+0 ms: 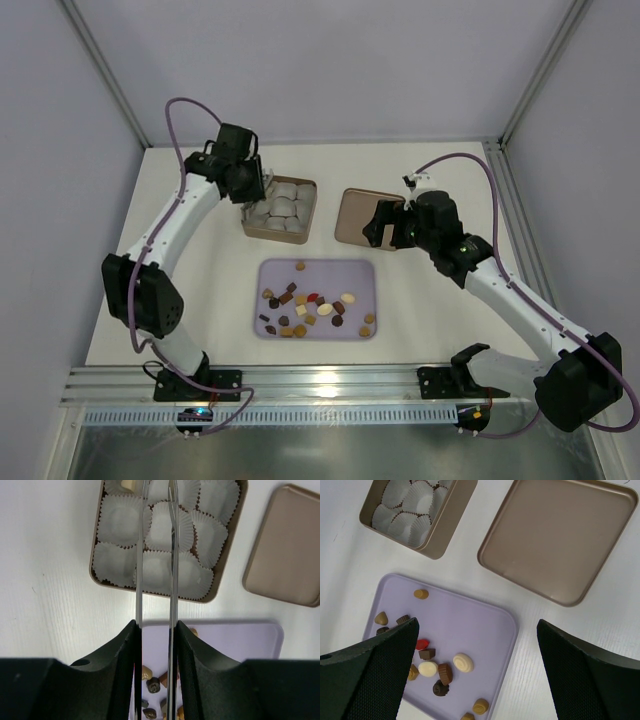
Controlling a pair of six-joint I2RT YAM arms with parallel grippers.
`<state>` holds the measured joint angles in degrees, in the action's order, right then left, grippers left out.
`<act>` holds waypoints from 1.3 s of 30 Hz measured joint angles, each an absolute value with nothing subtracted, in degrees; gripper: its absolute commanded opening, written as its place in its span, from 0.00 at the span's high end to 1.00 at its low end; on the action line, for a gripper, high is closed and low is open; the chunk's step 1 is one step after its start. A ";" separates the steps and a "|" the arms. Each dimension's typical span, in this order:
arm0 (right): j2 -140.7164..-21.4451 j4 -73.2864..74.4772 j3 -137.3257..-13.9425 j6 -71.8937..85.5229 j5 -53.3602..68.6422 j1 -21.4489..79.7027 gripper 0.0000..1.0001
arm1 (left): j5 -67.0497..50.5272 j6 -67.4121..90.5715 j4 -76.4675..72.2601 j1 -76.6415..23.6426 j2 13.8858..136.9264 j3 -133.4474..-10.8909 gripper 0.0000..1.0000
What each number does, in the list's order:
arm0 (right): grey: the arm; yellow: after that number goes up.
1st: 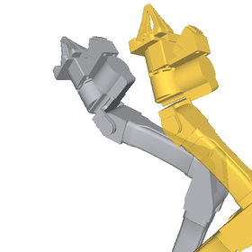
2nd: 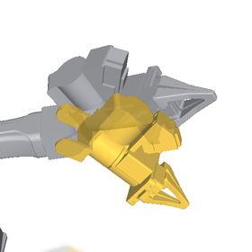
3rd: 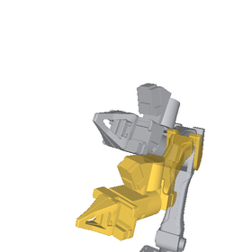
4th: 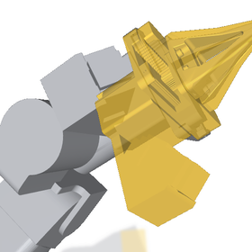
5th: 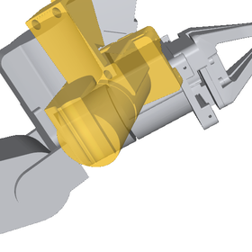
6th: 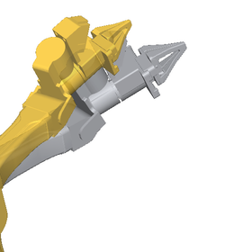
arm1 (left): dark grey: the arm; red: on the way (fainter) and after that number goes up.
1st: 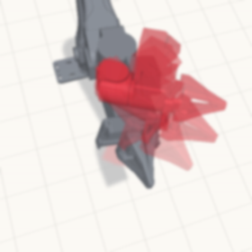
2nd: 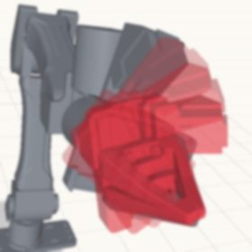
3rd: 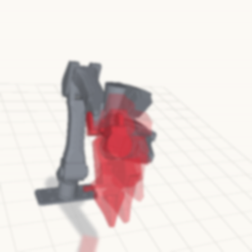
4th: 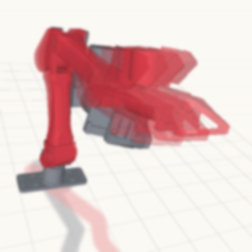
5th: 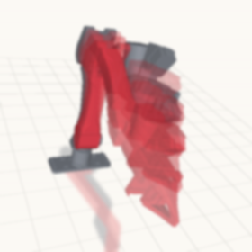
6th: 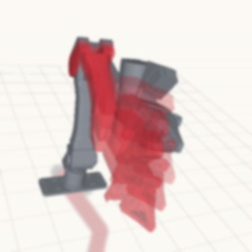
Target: Pack the chocolate
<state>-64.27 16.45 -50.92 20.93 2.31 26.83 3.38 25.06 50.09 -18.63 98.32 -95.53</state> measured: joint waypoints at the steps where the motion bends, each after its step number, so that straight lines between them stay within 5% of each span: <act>1: -64.27 16.47 -50.92 20.93 2.28 26.83 0.00 | 3.25 25.06 50.15 -19.05 97.10 -94.78 0.65; 21: -64.10 17.69 -50.92 20.99 1.72 26.83 0.00 | 2.94 25.04 59.66 -33.30 73.56 -78.32 0.63; 39: -63.61 17.63 -49.78 21.61 1.89 26.83 0.00 | 4.01 26.85 62.72 -46.04 71.50 -67.16 0.62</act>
<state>-63.61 17.63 -49.78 21.61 1.89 26.83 4.01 26.85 62.72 -46.04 71.50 -67.16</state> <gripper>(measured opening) 0.996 0.380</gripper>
